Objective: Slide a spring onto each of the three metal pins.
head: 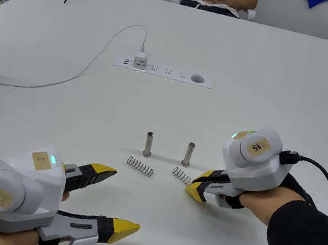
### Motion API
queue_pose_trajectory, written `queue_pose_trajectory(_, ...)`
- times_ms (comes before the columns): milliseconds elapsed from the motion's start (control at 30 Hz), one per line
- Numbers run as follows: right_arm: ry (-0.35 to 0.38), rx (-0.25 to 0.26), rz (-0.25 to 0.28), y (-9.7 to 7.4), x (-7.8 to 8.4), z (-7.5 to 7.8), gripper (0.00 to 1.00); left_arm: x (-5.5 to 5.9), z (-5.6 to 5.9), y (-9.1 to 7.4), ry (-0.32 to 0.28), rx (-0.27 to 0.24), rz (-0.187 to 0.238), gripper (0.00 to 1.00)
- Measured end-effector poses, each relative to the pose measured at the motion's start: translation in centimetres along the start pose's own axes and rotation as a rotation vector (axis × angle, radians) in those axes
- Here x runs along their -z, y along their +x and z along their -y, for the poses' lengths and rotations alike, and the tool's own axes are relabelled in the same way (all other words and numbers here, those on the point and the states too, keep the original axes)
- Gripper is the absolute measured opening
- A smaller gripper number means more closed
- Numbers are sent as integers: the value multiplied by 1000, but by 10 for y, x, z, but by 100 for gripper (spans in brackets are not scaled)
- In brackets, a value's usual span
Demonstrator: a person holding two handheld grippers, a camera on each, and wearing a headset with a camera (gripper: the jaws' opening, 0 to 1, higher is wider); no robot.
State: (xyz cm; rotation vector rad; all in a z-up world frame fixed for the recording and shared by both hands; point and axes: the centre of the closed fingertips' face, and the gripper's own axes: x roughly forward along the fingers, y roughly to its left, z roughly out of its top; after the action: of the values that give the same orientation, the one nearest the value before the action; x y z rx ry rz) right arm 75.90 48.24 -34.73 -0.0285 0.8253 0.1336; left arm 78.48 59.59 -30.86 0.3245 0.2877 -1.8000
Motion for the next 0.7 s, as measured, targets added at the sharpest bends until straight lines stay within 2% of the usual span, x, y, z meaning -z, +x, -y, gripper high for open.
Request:
queue_pose_trajectory(267,-31,-11,-2,-10,-1,-4,11,-5,1,4,20,14,0,63)
queue_pose_trajectory(700,-98,-93,-36,-29,3,-21,11,-13,7,15,73,60,-14,61)
